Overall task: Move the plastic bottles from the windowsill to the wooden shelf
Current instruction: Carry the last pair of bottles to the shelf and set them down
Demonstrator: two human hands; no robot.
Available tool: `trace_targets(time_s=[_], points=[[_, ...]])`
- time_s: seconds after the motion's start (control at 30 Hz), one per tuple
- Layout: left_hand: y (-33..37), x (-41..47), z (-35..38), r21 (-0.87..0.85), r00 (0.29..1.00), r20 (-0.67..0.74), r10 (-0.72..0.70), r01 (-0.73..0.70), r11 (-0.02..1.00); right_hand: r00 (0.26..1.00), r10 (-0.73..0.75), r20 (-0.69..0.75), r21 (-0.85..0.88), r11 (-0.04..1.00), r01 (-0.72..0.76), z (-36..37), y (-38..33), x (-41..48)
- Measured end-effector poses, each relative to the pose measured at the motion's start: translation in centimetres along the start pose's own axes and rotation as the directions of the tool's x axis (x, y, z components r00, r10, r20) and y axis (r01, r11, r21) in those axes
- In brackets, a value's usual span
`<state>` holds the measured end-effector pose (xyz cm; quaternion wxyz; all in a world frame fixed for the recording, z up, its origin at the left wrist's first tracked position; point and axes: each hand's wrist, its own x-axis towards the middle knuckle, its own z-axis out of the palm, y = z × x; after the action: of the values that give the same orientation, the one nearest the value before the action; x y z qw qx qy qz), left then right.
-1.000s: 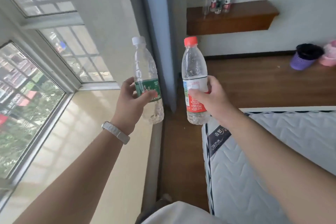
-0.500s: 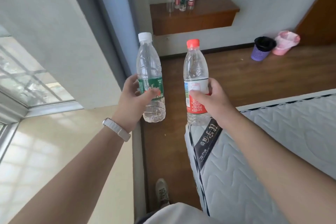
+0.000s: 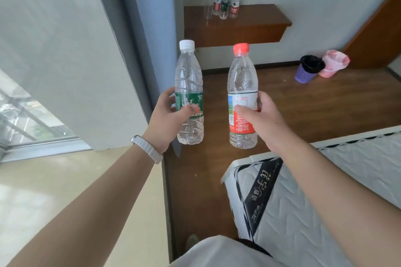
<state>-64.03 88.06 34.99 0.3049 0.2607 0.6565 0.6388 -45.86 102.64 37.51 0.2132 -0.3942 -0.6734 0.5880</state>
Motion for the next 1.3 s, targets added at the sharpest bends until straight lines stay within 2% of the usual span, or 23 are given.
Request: trace_targets(time_s=[0.37, 0.63, 1.0, 1.1, 1.3], points=[[-0.5, 7.4, -1.1, -0.094, 0.999, -0.022, -0.039, 0.037, 0.995, 0.998, 0.000, 0.055, -0.033, 0.999, 0.002, 2.2, -1.1, 8.3], [0.0, 16.9, 0.9, -0.068, 0.995, -0.041, -0.090, 0.087, 0.994, 0.998, 0.035, 0.056, 0.056, 0.998, -0.039, 1.2, -1.1, 18.6], [5.0, 31.4, 8.8, 0.005, 1.000, 0.022, 0.004, -0.004, 1.000, 0.999, -0.018, -0.050, 0.112, 0.993, 0.024, -6.2, -4.3, 32.3], [5.7, 34.2, 10.4, 0.026, 0.998, 0.059, 0.004, -0.006, 1.000, 0.997, -0.005, -0.082, 0.160, 0.987, 0.018, -7.6, -4.8, 34.2], [6.1, 39.8, 12.9, 0.016, 0.989, 0.145, -0.014, 0.012, 1.000, 0.991, 0.010, -0.135, 0.148, 0.989, 0.010, -9.2, -5.1, 37.7]])
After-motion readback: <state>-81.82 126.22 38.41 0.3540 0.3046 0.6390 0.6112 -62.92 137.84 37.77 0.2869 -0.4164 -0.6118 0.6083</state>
